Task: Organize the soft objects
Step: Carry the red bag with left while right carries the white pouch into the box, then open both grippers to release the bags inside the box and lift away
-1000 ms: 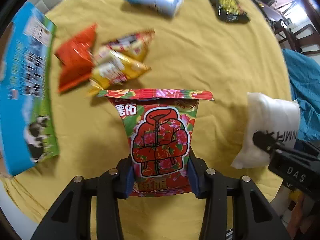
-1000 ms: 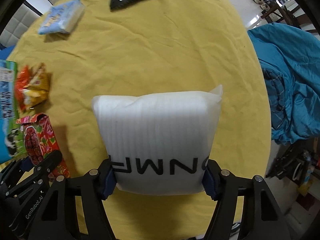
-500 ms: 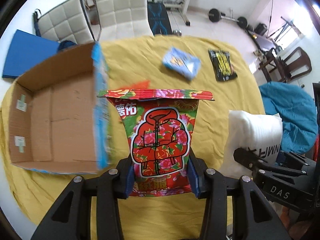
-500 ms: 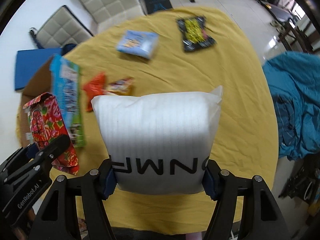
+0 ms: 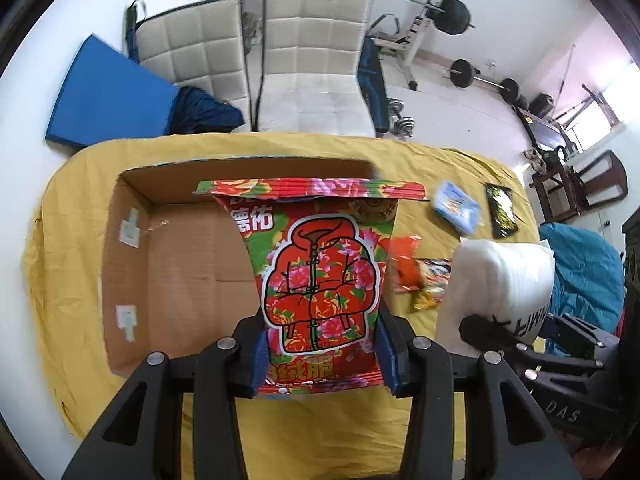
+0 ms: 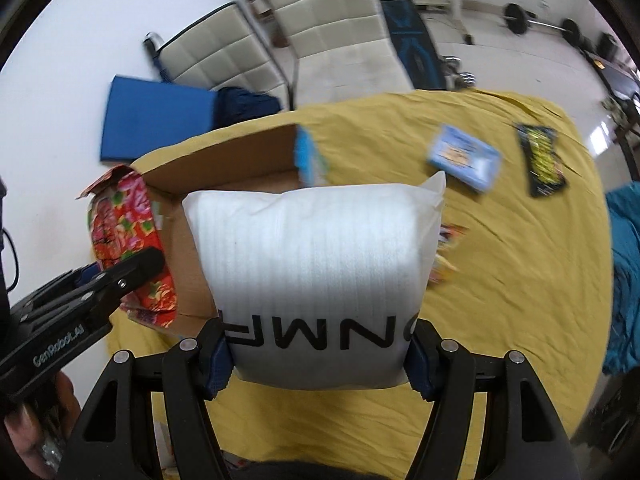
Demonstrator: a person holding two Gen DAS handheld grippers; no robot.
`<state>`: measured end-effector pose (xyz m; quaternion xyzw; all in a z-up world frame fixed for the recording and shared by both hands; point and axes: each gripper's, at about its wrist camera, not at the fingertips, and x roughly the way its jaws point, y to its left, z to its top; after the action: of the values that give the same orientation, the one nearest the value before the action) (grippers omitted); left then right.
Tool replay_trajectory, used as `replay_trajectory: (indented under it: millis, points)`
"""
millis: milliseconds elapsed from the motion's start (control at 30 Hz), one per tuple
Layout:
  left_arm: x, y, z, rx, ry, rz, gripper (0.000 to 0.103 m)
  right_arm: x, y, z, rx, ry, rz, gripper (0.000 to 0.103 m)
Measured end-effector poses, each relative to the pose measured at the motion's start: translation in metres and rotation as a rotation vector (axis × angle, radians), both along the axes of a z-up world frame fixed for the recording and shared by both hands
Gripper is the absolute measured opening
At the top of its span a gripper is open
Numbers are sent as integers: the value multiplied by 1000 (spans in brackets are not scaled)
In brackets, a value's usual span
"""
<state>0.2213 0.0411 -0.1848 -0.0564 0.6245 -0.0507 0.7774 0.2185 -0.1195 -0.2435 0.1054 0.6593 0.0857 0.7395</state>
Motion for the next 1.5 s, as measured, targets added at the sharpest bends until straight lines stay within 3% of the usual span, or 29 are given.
replay_trajectory:
  millis: [167,367,700,833,1133,1500]
  points:
    - [29,51,-12,5,42,15,41,40,63,-28,-4,36,52,71]
    - [67,93,-61,-6,137,19,41,79,110,-81,-34,110,80,71]
    - [94,119,-143,-60,277,-9,41,110,143,-157,-111,210,102,71]
    - [101,119,-169,-129,339,-21,41,114,145,-181,-131,243,90,72]
    - [108,116,-205,-195,407,-54,42,113,154,-196,-147,259,94,77]
    - [110,121,-191,-160,432,-23,47,108,154,-179,-140,259,69,85]
